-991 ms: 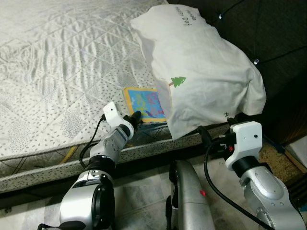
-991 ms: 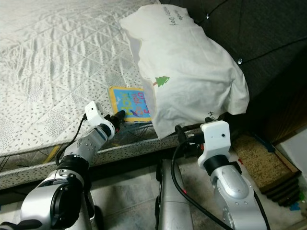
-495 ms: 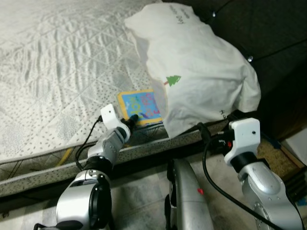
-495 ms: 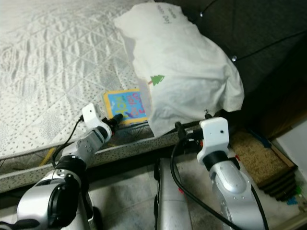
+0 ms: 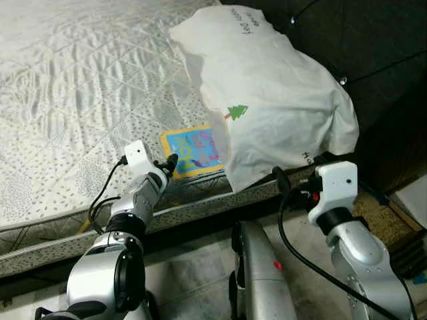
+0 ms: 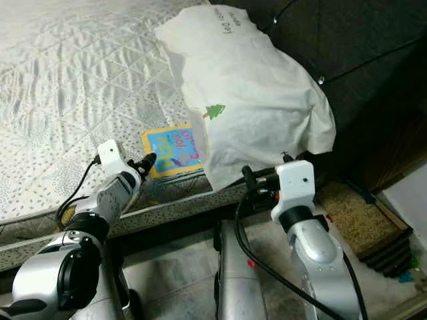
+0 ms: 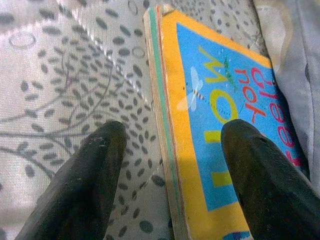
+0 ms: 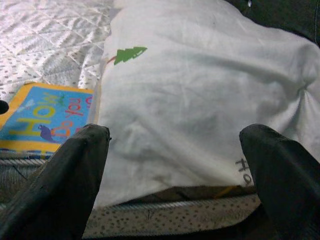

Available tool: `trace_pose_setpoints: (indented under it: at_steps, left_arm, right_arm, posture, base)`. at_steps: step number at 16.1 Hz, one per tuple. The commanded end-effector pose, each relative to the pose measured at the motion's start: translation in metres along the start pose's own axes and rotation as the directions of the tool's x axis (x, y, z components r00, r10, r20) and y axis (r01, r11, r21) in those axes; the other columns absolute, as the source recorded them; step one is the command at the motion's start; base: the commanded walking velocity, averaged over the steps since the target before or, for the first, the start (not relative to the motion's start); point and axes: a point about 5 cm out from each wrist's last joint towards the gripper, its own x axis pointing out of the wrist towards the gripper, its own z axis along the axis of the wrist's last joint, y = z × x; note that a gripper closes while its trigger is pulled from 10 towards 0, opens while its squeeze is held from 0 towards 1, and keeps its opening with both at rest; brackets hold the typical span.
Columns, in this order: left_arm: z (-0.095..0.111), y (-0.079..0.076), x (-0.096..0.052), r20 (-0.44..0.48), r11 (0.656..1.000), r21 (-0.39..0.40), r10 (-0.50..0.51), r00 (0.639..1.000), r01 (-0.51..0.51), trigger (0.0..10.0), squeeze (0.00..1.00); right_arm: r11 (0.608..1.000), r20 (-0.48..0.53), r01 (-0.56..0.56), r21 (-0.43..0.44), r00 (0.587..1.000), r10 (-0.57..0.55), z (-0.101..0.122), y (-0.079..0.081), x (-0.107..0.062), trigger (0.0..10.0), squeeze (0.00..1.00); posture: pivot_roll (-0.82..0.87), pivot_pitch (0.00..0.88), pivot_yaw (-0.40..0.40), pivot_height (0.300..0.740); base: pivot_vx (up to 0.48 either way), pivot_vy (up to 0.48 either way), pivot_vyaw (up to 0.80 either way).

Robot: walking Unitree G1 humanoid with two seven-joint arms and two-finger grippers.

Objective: Clean up the room

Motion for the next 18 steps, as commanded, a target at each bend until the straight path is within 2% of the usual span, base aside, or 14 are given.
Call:
trace_pose_setpoints:
  at_steps: [1,3,4,7,9,10,11,12,13,14,15,16,17,18]
  left_arm:
    - [0.003,-0.002,0.001,0.018,0.999,0.047,0.011,1.0,-0.012,10.0,1.0]
    - [0.012,0.002,-0.002,0.107,0.992,0.105,0.063,0.992,-0.075,10.0,1.0]
    - [0.017,0.009,-0.007,0.169,0.98,0.156,0.099,0.981,-0.126,10.0,1.0]
    - [0.023,0.027,-0.028,0.28,0.951,0.202,0.172,0.945,-0.233,10.0,1.0]
    - [0.03,0.038,-0.049,0.392,0.913,0.259,0.2,0.898,-0.316,10.0,1.0]
    - [0.033,0.04,-0.056,0.425,0.892,0.294,0.2,0.883,-0.344,10.0,1.0]
    - [0.036,0.039,-0.062,0.45,0.874,0.337,0.176,0.876,-0.349,10.0,1.0]
    - [0.035,0.035,-0.071,0.453,0.844,0.416,0.129,0.882,-0.338,10.0,1.0]
    - [0.031,0.033,-0.076,0.449,0.822,0.462,0.107,0.887,-0.333,10.0,0.73]
    - [0.029,0.032,-0.079,0.457,0.807,0.476,0.111,0.883,-0.348,10.0,0.0]
    - [0.028,0.031,-0.082,0.475,0.746,0.529,0.135,0.869,-0.404,10.0,0.0]
    - [0.031,0.028,-0.082,0.486,0.733,0.542,0.126,0.865,-0.411,10.0,0.0]
    - [0.033,0.024,-0.082,0.472,0.791,0.52,0.048,0.88,-0.322,10.0,0.0]
    - [0.034,0.023,-0.082,0.469,0.814,0.501,0.03,0.883,-0.294,10.0,0.0]
  right_arm:
    - [1.0,-0.005,0.01,-0.001,1.0,-0.01,-0.003,-0.001,0.001,10.0,0.0]
    - [1.0,0.018,0.013,0.011,1.0,-0.014,-0.003,0.001,0.008,10.0,0.0]
    - [1.0,0.037,0.017,0.024,0.999,-0.018,-0.002,0.003,0.016,10.0,0.0]
    - [0.999,0.074,0.013,0.049,0.997,-0.017,-0.001,0.01,0.034,10.0,0.0]
    - [0.997,0.099,0.025,0.075,0.995,-0.032,0.0,0.011,0.046,10.0,0.0]
    - [0.995,0.105,0.038,0.093,0.993,-0.048,0.0,0.01,0.053,10.0,0.0]
    - [0.992,0.111,0.055,0.114,0.992,-0.067,0.0,0.009,0.06,10.0,0.0]
    - [0.989,0.12,0.079,0.124,0.988,-0.094,0.001,0.005,0.064,10.0,0.0]
    - [0.99,0.132,0.087,0.112,0.986,-0.102,0.002,0.003,0.068,10.0,0.0]
    - [0.99,0.141,0.09,0.108,0.985,-0.104,0.002,0.002,0.071,10.0,0.0]
    - [0.989,0.149,0.098,0.115,0.982,-0.115,0.002,0.0,0.075,10.0,0.0]
    - [0.987,0.157,0.114,0.116,0.979,-0.132,0.003,-0.002,0.079,10.0,0.0]
    - [0.986,0.184,0.109,0.127,0.974,-0.131,0.006,-0.001,0.082,10.0,0.0]
    - [0.985,0.195,0.111,0.132,0.971,-0.136,0.007,-0.002,0.083,10.0,0.0]
  posture:
    - [-0.26,0.086,-0.039,0.527]
    - [-0.24,0.066,-0.027,0.527]
    - [-0.2,0.046,-0.016,0.527]
    - [-0.14,0.0,0.006,0.527]
    - [-0.11,0.0,0.02,0.527]
    - [-0.1,0.0,0.028,0.527]
    - [-0.09,0.0,0.032,0.527]
    - [-0.08,0.0,0.038,0.527]
    - [-0.08,0.0,0.042,0.527]
    - [-0.08,0.0,0.046,0.527]
    - [-0.08,0.0,0.047,0.527]
    - [-0.08,0.0,0.045,0.527]
    - [-0.08,0.0,0.044,0.527]
    - [-0.09,0.0,0.049,0.527]
  base:
    - [0.0,0.0,0.0]
    - [0.0,0.0,0.0]
    - [0.0,0.0,0.0]
    - [0.0,0.0,0.0]
    - [0.0,0.0,0.0]
    - [0.0,0.0,0.0]
    - [0.0,0.0,0.0]
    - [0.0,0.0,0.0]
    - [0.0,0.0,0.0]
    - [0.0,0.0,0.0]
    - [0.0,0.0,0.0]
    - [0.0,0.0,0.0]
    - [0.0,0.0,0.0]
    - [0.0,0.0,0.0]
